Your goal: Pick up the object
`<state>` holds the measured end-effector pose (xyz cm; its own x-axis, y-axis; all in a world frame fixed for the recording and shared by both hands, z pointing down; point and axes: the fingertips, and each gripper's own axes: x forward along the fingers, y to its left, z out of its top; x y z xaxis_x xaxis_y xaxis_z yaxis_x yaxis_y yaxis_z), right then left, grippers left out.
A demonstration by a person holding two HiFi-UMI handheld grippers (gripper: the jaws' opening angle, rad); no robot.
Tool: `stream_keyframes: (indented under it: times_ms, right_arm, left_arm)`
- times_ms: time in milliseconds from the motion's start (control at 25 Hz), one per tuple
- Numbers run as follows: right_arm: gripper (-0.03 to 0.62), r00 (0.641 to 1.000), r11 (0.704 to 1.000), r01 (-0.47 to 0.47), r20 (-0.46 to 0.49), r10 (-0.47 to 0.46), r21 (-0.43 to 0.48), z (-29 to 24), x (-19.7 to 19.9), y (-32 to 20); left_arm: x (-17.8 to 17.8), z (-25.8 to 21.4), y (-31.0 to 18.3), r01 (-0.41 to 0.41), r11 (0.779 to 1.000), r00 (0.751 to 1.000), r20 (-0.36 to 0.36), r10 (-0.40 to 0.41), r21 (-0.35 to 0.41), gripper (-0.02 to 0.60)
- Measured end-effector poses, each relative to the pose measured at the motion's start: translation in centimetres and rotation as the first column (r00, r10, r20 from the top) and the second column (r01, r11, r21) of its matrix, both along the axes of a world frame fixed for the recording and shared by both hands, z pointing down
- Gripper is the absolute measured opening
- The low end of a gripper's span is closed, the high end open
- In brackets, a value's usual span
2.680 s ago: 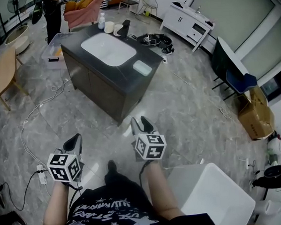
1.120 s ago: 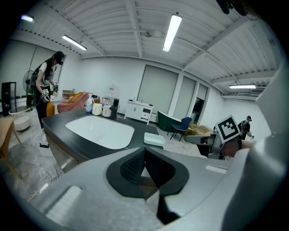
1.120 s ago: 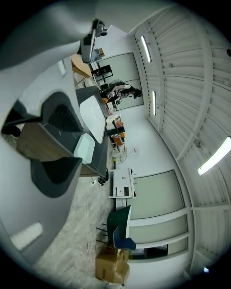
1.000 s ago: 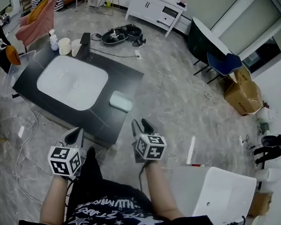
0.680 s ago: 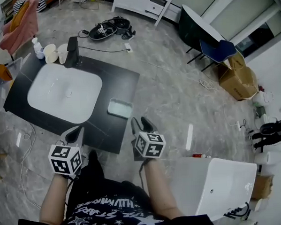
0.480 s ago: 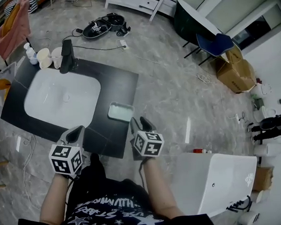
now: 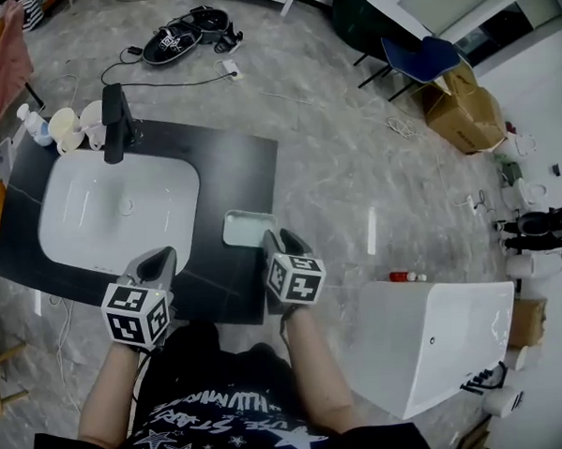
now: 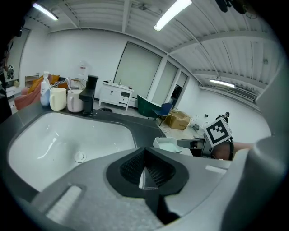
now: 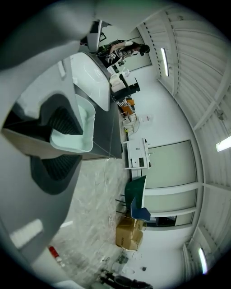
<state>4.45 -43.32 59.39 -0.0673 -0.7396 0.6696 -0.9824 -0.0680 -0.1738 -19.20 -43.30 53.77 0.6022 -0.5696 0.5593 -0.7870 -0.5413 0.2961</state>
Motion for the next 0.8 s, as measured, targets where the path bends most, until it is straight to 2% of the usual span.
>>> stream_keyframes:
  times_ms: [360, 560, 800]
  right_arm:
    - [0.088, 0.996, 0.995, -0.05, -0.084, 0.043, -0.084, 1.8, 0.6, -1.2]
    - [0.029, 0.993, 0.989, -0.086, -0.094, 0.075, -0.118, 2.5, 0.9, -1.1]
    - [0.015, 0.992, 0.987, -0.105, -0.083, 0.095, -0.123, 2.2, 1.0, -0.8]
  left_arm:
    - [0.1, 1.5, -1.2, -0.047, 0.998, 0.999, -0.009, 0.047, -0.047, 0.008]
    - [-0.3, 1.8, -1.6, -0.04, 0.998, 0.999, -0.009, 0.04, -0.051, 0.008]
    - [-0.6, 1.3, -1.1, -0.021, 0.999, 1.0, -0.006, 0.02, -0.044, 0.008]
